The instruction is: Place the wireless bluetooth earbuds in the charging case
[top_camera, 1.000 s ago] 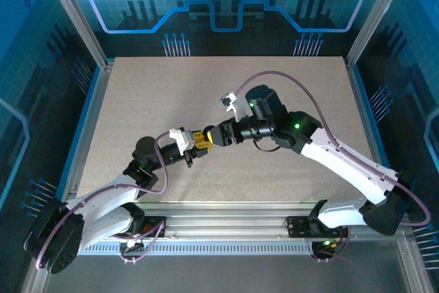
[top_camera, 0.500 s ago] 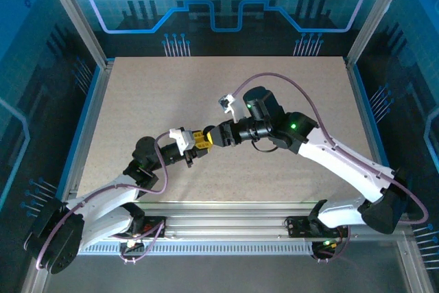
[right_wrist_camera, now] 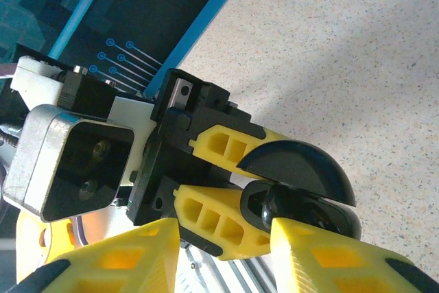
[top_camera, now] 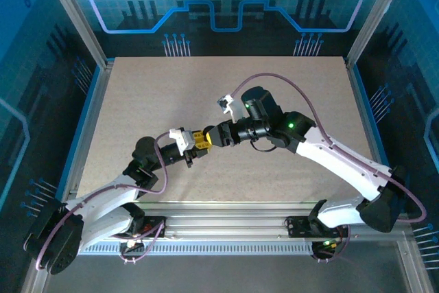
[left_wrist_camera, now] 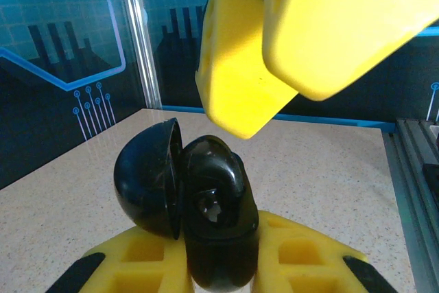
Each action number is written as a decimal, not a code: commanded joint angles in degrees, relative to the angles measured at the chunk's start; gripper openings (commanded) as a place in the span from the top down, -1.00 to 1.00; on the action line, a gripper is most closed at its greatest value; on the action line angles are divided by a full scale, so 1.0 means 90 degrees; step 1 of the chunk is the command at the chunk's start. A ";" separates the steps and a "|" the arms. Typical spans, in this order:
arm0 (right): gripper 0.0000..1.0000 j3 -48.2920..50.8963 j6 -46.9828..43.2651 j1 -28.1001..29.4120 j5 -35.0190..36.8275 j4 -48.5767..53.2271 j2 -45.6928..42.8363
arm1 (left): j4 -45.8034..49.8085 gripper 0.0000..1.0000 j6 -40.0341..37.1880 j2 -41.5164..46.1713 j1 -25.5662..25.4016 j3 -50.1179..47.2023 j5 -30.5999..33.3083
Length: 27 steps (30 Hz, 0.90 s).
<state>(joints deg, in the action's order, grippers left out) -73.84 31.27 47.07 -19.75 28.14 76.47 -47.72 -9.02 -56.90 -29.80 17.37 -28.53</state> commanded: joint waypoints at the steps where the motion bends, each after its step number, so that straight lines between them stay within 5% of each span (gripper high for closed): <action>1: 0.19 0.0075 0.0076 -0.0073 -0.0069 -0.0162 0.0097 | -0.0004 0.62 -0.0051 0.0092 -0.0042 0.0160 -0.0031; 27: 0.30 -0.0005 -0.0202 -0.0255 -0.0315 -0.0057 -0.0176 | 0.0069 0.62 0.0060 0.0131 -0.0045 0.0074 0.0325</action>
<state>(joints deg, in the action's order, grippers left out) -73.60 30.61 46.02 -22.13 26.44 77.82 -46.85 -8.97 -56.58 -29.80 17.37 -27.22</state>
